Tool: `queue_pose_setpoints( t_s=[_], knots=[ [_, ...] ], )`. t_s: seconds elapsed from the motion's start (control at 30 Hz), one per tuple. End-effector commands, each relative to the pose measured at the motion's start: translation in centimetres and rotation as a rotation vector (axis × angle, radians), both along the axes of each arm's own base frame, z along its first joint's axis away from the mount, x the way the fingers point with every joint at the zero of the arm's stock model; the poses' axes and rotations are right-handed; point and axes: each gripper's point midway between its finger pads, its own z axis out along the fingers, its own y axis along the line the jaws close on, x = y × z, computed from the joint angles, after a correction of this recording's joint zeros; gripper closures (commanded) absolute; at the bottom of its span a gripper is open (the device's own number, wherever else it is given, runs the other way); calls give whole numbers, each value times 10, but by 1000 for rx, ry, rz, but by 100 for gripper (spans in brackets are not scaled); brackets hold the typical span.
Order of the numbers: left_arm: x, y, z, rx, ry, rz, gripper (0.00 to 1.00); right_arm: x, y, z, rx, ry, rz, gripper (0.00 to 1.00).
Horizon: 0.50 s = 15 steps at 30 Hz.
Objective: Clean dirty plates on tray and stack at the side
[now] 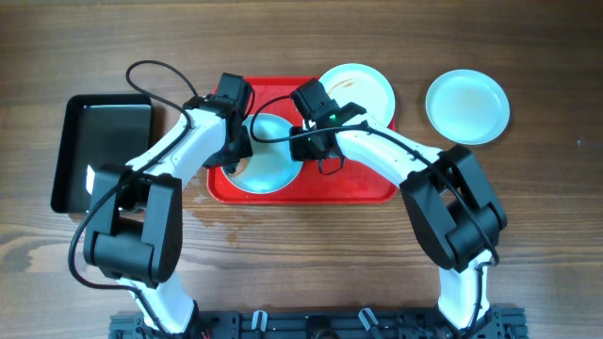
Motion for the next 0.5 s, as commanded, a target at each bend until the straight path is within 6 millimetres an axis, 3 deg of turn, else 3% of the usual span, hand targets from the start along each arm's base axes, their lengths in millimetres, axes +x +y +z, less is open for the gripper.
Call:
queue_pose_setpoints(
  t_s=[0.0, 0.13, 0.2, 0.37, 0.47],
  knots=[
    [9, 22, 9, 101, -37, 38, 96, 0, -17, -14, -65, 13, -21, 96],
    [26, -8, 35, -18, -131, 2, 96, 0, -17, -14, -65, 13, -21, 96],
    [33, -33, 44, -148, -169, -25, 96, 0, -17, -14, -65, 13, -21, 96],
    [38, -76, 46, -381, -170, -84, 96, 0, -17, -14, -65, 14, -21, 95],
    [43, -83, 41, -415, -175, -88, 96, 0, -17, -14, -65, 14, -21, 96]
  ],
)
